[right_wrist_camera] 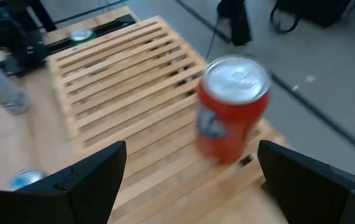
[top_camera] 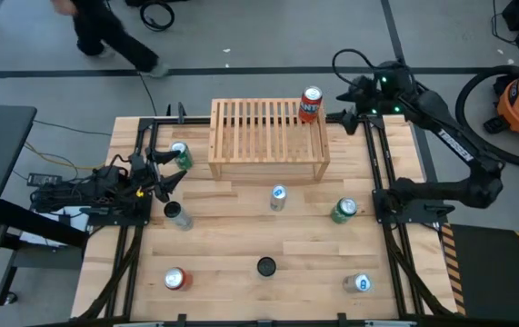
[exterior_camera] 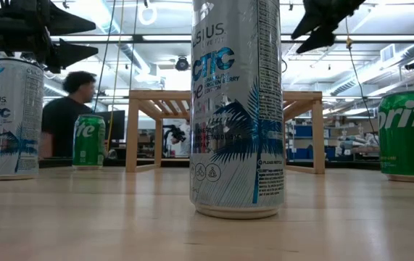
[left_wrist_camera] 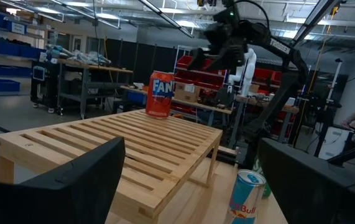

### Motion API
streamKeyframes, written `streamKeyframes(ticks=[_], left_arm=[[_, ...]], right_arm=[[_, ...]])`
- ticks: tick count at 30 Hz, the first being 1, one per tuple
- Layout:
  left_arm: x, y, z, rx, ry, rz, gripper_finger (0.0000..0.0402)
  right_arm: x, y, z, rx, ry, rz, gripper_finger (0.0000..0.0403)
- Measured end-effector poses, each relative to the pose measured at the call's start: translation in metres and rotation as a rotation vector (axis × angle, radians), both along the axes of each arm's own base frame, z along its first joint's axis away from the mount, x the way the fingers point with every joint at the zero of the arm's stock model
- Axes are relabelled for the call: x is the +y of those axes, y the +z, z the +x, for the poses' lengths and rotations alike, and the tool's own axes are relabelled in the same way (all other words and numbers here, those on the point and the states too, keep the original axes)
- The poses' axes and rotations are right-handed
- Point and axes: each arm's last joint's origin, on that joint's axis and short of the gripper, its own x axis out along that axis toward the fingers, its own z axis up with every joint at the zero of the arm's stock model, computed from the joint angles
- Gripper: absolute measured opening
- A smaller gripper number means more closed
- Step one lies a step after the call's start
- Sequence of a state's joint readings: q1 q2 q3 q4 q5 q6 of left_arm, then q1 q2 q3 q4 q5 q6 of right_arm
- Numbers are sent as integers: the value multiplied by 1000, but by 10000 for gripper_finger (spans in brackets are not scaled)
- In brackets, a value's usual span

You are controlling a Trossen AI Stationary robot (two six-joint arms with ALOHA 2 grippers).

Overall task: Place canned beverage on shelf
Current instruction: Put the right green soda can on the shelf

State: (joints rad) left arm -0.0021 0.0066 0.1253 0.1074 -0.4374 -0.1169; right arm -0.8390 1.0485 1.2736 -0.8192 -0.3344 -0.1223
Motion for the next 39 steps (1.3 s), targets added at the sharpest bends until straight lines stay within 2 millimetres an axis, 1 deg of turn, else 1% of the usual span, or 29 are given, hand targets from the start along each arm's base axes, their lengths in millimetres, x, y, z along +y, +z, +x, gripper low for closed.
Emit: streamKeyframes(ticks=[7,10,13,19,23,27,30,33,35,39], left_arm=[[0,0,0,0,0,2,369],[0,0,0,18,9,38,369],[0,0,0,21,12,49,369],[0,0,0,3,4,16,369],[0,0,0,2,4,15,369],[0,0,0,2,4,14,369],[0,0,0,3,4,14,369],[0,0,0,2,3,11,369],[0,0,0,-3,1,1,369],[0,0,0,-6,-1,-3,369]], right_arm=[[38,-1,-9,39,57,149,373],[53,-3,-12,65,88,208,373],[66,-4,-15,98,91,242,373],[90,-6,-16,154,107,300,373],[102,-6,-15,163,125,319,373],[111,-7,-15,169,160,383,373],[117,-12,-18,246,144,420,373],[121,-18,-21,331,83,382,373],[125,-21,-21,356,71,372,373],[135,-29,-18,383,79,413,373]])
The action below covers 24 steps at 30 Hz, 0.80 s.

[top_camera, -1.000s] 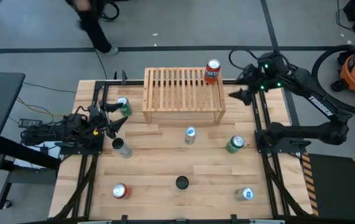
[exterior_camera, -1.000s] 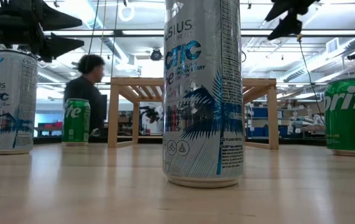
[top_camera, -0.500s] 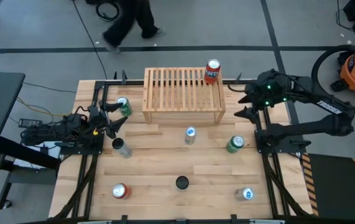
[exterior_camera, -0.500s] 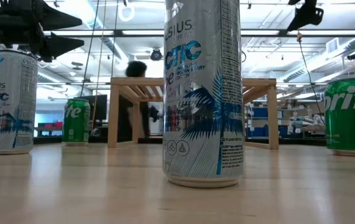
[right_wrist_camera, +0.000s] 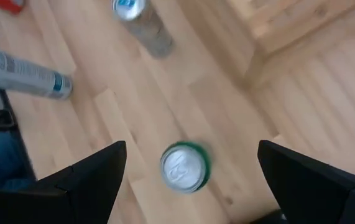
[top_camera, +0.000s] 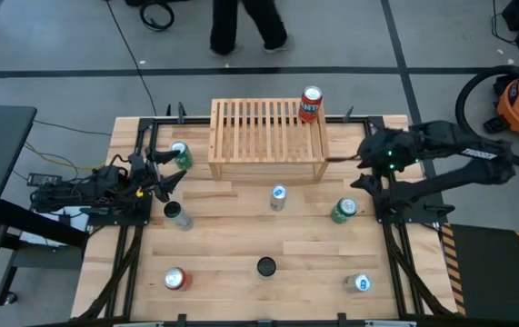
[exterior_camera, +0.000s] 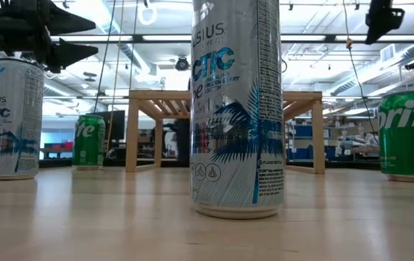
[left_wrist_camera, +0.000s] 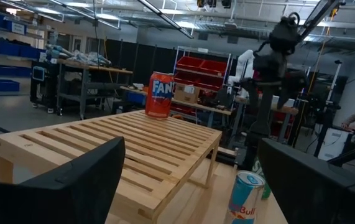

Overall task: Place canned beverage on shelf
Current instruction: Put the right green soda can on the shelf

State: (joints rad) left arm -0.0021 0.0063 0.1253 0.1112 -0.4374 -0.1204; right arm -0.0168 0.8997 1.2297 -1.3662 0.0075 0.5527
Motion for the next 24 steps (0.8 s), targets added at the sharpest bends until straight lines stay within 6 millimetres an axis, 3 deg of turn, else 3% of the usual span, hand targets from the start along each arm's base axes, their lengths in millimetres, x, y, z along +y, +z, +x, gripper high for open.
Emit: streamKeyframes(ticks=[12,24], left_arm=[[0,0,0,0,0,0,369],[0,-1,0,3,-2,-7,369]], right_arm=[[31,-51,7,182,-37,-17,373],[57,-81,28,269,-40,-79,373]])
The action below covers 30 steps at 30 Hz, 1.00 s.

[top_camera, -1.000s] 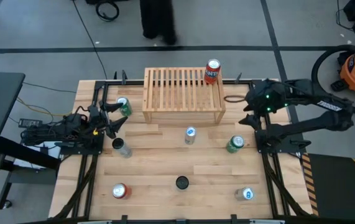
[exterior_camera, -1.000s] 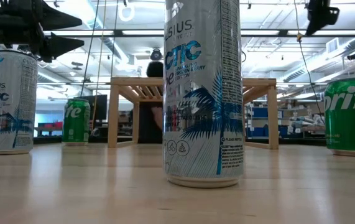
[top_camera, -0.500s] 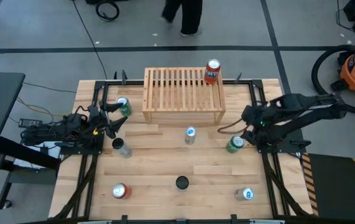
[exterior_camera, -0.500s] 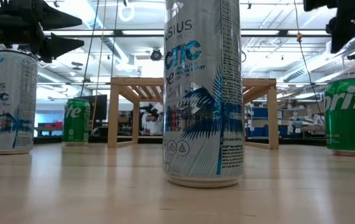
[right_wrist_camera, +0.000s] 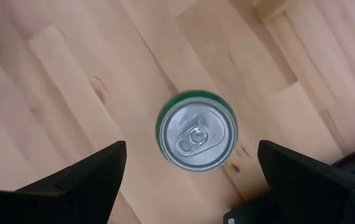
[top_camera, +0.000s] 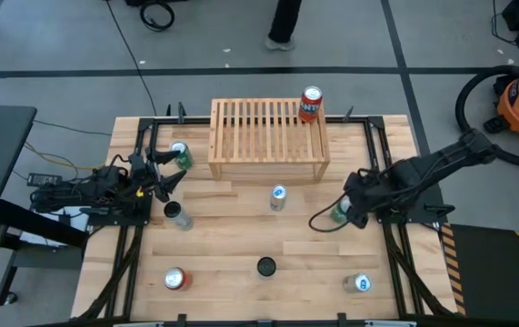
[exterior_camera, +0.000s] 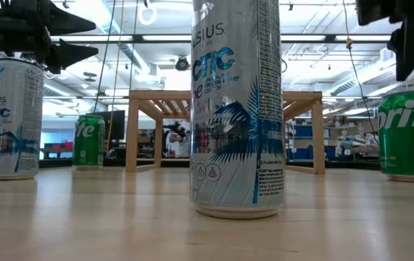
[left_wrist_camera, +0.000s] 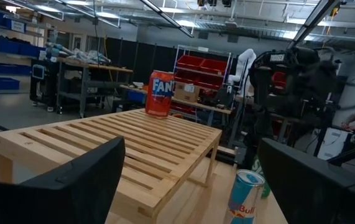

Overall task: Place canned beverage on shelf
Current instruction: Put the right green soda can on the shelf

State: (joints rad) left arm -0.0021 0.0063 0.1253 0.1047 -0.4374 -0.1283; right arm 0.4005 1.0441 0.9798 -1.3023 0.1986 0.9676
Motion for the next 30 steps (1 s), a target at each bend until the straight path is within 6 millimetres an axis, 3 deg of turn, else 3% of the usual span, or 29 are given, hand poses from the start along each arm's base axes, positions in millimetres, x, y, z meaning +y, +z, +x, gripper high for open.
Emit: streamKeyframes(ticks=[5,11,18,30], left_arm=[[0,0,0,-7,-4,-16,369],[0,-2,0,12,-4,-17,369],[0,-3,1,17,-5,-24,369],[0,-4,1,19,-8,-41,369]], right_arm=[[2,-16,6,67,0,-29,373],[6,-26,12,26,19,0,373],[2,-38,8,56,-19,-45,373],[9,-21,9,17,4,32,373]])
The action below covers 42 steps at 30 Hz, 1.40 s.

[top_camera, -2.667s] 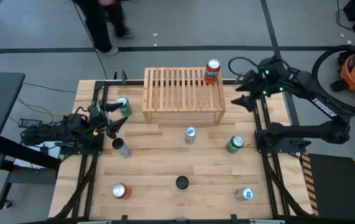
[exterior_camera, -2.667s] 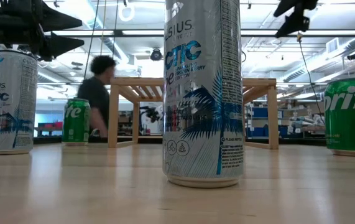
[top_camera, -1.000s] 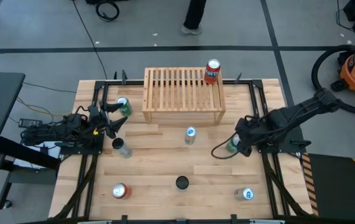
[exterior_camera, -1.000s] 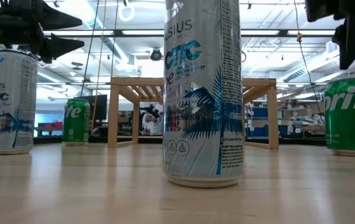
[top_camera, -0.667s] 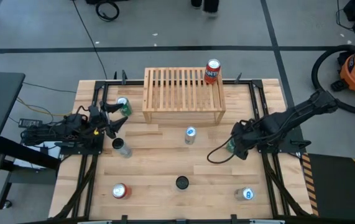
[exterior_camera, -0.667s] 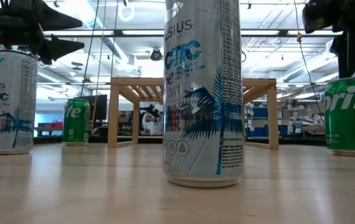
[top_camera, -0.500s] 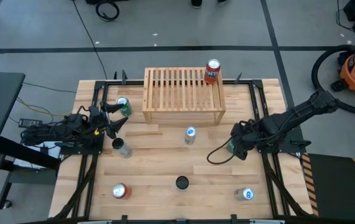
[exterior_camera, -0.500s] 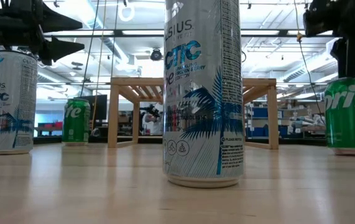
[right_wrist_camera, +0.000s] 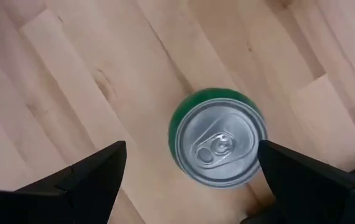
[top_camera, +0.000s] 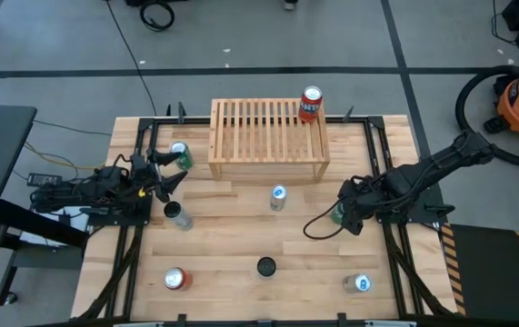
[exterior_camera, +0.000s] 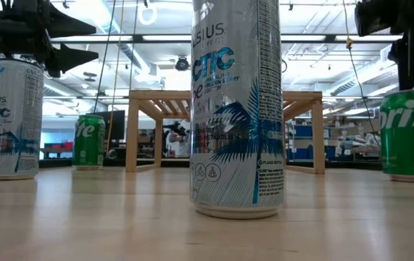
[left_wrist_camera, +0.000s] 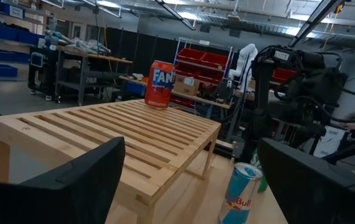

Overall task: Place canned beverage on shelf
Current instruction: Put the right green soda can on the shelf

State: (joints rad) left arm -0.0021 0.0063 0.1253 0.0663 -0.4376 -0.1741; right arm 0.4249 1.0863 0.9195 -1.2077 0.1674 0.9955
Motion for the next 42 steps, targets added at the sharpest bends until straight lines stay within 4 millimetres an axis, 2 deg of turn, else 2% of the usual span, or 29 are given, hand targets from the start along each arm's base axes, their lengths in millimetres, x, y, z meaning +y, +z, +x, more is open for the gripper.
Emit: streamKeyframes(ticks=[12,35,42], left_arm=[[0,-1,0,6,0,1,369],[0,-4,1,42,0,1,369],[0,-4,1,42,0,1,369]], right_arm=[[-4,-1,-5,28,-23,-78,373],[-2,-45,-4,27,-24,-30,373],[-1,-47,-2,5,-19,-14,371]])
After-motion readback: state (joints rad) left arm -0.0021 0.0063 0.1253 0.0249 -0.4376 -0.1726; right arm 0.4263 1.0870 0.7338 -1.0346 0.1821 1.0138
